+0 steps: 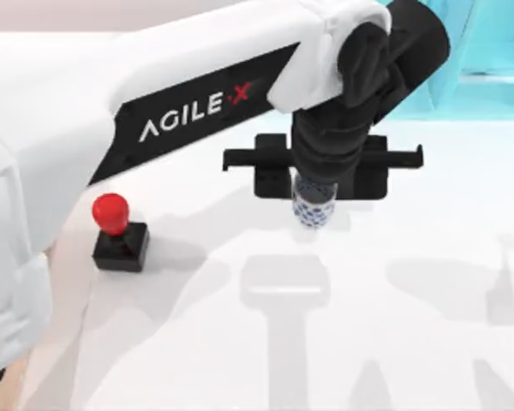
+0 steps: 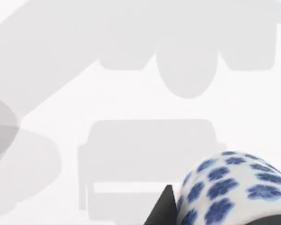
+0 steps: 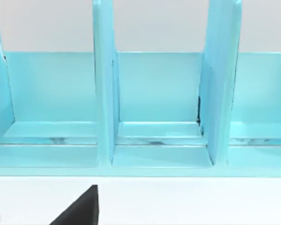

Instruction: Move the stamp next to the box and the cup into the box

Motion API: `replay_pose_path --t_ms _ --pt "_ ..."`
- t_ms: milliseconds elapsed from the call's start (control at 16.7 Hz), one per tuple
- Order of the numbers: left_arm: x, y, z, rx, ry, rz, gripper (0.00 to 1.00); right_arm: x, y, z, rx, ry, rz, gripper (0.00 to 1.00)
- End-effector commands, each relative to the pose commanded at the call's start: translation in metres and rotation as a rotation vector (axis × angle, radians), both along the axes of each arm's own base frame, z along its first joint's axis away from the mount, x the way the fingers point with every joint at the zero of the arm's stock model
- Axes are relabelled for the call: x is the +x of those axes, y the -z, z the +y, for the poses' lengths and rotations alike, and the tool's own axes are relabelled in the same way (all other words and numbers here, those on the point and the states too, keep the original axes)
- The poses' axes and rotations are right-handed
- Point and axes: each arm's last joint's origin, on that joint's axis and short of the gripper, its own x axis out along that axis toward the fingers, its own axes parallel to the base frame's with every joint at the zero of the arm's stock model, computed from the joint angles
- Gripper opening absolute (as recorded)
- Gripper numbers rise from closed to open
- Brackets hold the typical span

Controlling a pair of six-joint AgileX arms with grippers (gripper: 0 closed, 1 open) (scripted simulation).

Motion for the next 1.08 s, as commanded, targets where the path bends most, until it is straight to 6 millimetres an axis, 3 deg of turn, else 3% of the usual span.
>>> replay_pose_path --t_ms 360,540,660,840,960,1080 --pt "0.0 -0.001 0.003 0.004 0.008 0.006 0.0 0.0 0.0 0.0 0.0 0.0 0.0 1.0" --pt "0.013 -0.012 0.043 -0.005 0.014 0.021 0.0 0.0 0.0 0.0 0.0 0.0 0.0 1.0" --pt "0.026 -0.02 0.089 -0.007 0.016 0.036 0.0 0.0 0.0 0.0 0.0 0.0 0.0 1.0" --pt "0.04 -0.024 0.182 0.01 0.011 0.065 0.0 0.0 0.0 0.0 0.0 0.0 0.0 1.0" --pt "0.035 -0.023 0.254 0.029 0.002 0.091 0.0 0.0 0.0 0.0 0.0 0.0 0.0 1.0" --pt "0.013 -0.017 0.319 0.042 -0.005 0.12 0.0 0.0 0.0 0.0 0.0 0.0 0.0 1.0"
